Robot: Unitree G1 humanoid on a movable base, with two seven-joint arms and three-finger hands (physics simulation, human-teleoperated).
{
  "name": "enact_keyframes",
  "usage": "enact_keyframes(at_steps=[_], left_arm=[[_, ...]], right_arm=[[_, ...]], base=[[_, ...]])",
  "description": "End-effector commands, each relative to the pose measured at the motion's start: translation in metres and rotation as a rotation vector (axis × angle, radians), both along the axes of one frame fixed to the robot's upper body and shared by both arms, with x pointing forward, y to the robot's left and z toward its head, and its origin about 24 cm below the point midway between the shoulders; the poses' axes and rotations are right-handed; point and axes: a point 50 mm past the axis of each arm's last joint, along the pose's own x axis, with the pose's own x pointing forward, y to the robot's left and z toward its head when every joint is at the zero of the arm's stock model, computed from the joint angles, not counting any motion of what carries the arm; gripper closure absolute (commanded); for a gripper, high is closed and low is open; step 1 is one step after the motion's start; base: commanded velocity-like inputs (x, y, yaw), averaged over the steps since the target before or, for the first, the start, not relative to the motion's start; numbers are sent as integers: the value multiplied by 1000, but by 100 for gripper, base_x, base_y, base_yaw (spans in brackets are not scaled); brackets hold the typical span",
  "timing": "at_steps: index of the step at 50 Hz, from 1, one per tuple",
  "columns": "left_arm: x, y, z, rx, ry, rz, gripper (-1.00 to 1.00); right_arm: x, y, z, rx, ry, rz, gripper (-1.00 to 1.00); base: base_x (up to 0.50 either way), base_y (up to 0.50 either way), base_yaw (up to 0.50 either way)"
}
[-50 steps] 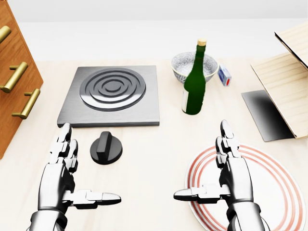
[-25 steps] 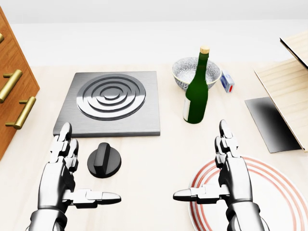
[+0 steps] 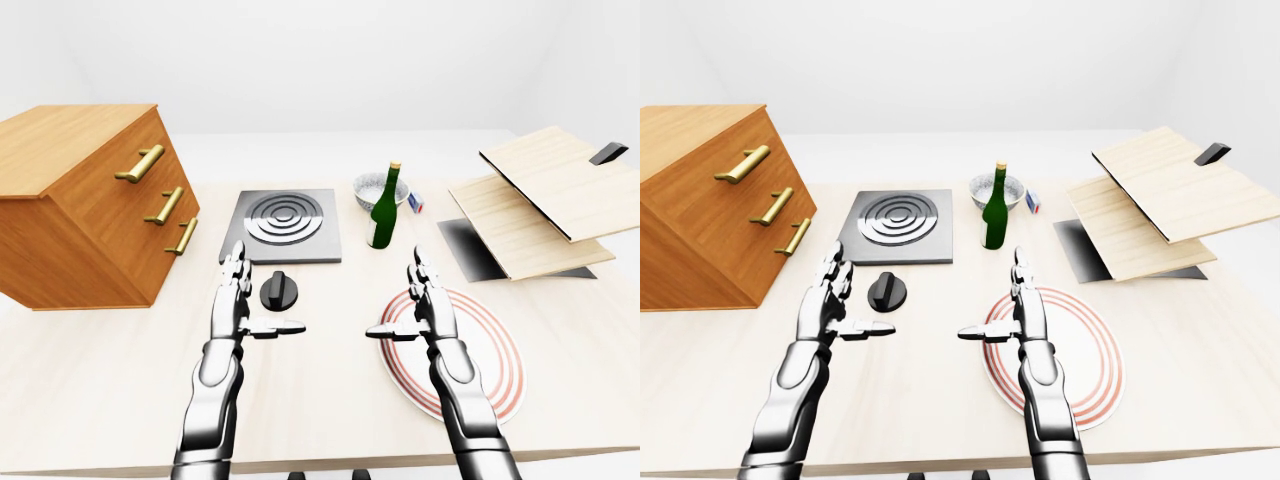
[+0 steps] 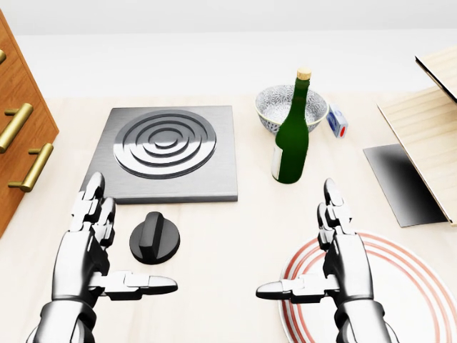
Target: Turn on the stove.
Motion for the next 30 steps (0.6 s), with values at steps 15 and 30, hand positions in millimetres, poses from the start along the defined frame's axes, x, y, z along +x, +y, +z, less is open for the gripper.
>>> enact_keyframes(at_steps=[15,30], left_arm=[[39,1,25,40,-67,30,-100],[70,-13,13,113,34,1,-100]], right_arm=[[1,3,-3,-8,1,16,-100],[2,4,-2,-6,0,23,-100]], base=[[3,0,0],[0,0,0]])
